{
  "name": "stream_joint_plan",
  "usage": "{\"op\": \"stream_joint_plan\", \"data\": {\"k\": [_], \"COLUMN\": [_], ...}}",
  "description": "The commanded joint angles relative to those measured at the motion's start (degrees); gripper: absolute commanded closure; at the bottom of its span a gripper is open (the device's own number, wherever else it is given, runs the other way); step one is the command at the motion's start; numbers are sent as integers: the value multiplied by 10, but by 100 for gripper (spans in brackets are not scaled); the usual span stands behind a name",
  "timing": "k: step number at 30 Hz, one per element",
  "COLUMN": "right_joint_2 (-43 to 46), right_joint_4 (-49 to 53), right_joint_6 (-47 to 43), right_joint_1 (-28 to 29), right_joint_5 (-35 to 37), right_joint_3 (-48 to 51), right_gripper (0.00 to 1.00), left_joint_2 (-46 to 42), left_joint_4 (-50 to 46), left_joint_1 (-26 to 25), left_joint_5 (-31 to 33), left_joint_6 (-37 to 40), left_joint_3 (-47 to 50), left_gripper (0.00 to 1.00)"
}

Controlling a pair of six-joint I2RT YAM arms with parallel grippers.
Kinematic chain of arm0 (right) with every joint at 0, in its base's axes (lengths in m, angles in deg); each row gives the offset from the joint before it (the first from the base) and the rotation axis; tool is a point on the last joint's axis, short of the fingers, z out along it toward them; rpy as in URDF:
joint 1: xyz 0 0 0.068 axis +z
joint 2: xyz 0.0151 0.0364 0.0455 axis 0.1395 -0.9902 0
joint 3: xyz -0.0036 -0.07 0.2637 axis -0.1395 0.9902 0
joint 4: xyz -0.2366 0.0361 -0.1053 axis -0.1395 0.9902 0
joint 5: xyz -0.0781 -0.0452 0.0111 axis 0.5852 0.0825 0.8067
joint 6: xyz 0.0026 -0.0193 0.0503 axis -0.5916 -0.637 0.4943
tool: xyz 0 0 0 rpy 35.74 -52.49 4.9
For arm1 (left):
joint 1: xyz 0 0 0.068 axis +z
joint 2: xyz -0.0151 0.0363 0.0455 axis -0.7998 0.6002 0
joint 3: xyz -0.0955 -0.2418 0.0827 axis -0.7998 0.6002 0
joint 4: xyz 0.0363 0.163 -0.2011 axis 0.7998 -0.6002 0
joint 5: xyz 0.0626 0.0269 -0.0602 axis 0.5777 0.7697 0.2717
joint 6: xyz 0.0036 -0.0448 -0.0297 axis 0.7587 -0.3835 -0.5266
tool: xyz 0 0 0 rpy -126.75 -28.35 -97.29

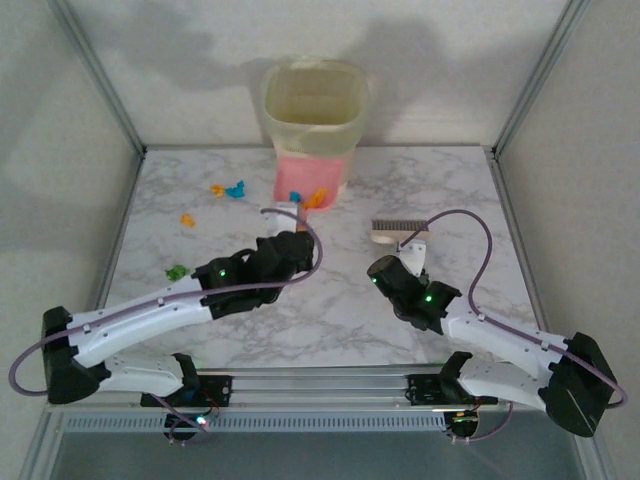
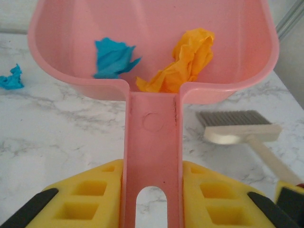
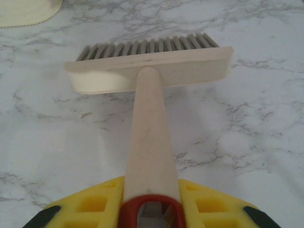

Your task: Sweep away the paper scraps from the table

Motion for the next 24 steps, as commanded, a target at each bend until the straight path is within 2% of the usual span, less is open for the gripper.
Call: {"op": "stream_joint_plan", "data": {"k": [1,7,13,17,21,24], "right_joint_2": [4,15,11,11,11,11], "right_joint_4": [-17,-26,-25,-24,-23,-23], "right_joint_6": [5,-2,-10,-13,-17,-19], "right_joint_1": [-4,-6,-6,-7,-7,-8], "right_joint_5": [4,1,-6,-6,-7,-7], "right_joint_3": [-22,-14,-17,-19,-21,-21], "right_gripper": [100,100,100,100,100,100], "left_joint_2": [45,122,195,242,307,337], "left_joint_4": [-71,-106,-110,-68,-46,-1], "left_joint_1": [19,75,162,217,264,293], "left_joint_5": [-27,-141,-305,-453,-567,-625], "left_joint_6": [-7,-6,-36,-83,-142,-199], "left_joint_3": [-80,-234,-369,-427,-506,-525], "left_gripper": [100,100,100,100,100,100]}}
